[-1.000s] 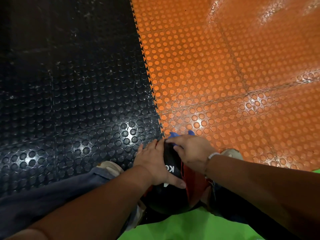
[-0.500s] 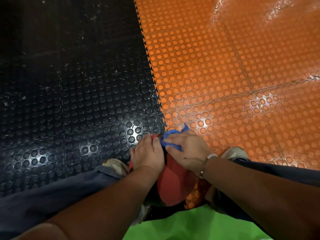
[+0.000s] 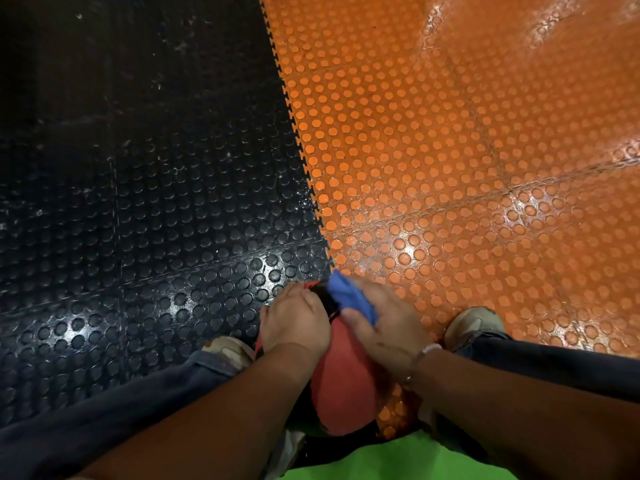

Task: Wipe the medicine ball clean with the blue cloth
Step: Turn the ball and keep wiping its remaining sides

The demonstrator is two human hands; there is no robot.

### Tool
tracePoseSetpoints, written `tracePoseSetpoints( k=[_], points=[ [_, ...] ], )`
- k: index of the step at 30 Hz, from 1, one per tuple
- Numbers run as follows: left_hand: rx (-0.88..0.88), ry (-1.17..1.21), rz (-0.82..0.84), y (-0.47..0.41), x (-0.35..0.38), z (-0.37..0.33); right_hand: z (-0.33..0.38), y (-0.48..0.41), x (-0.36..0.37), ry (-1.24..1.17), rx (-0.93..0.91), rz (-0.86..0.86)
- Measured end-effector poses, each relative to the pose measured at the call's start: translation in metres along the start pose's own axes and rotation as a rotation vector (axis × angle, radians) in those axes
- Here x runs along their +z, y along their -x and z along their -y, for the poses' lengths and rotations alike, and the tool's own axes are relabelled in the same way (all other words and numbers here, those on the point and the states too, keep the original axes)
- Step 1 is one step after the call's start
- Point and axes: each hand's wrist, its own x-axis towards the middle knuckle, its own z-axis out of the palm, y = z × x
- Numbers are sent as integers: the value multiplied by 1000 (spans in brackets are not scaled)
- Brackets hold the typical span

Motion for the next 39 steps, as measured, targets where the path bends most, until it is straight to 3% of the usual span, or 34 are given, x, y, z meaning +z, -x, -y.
tracePoseSetpoints(
  k=[3, 4, 8, 9, 11, 14, 15, 18, 19, 23, 24, 28, 29, 34, 39],
  points=[
    [-1, 23, 16, 1, -2, -4, -17, -18, -5, -241, 372, -94],
    [-11, 33, 16, 0, -1, -4, -14, -23, -4, -246, 420, -99],
    [7, 158, 72, -13, -3, 3, 10, -9, 6, -56, -2, -77],
    [34, 159, 90, -13, -3, 5, 8, -7, 6, -67, -38, -68],
    [138, 101, 103, -6, -4, 6, 0, -13, -2, -107, 41, -116],
    [216, 5, 57, 0, 4, 3, 0, -34, -10, -110, 318, -64],
    [215, -16, 47, 0, 6, 2, 7, -36, -11, -79, 294, -28],
    [196, -22, 41, -1, 3, 0, 23, -24, -6, -6, -12, 44],
    [210, -23, 39, -1, 2, 1, 18, -25, -7, -27, -14, 49],
    [306, -46, 52, 0, 6, 8, -11, -57, -20, -81, 460, 49],
    [311, -61, 49, 0, 7, 8, -10, -62, -20, -75, 487, 83],
    [248, -63, 40, -1, 4, 9, 28, -52, -11, -35, 73, 246],
    [251, -57, 34, -1, 3, 8, 29, -49, -10, -17, 43, 239],
    [342, -72, 51, 1, 9, 6, -4, -78, -18, 4, 420, 137],
    [338, -59, 23, -1, 8, 14, 24, -74, -5, 48, 92, 245]
  ],
)
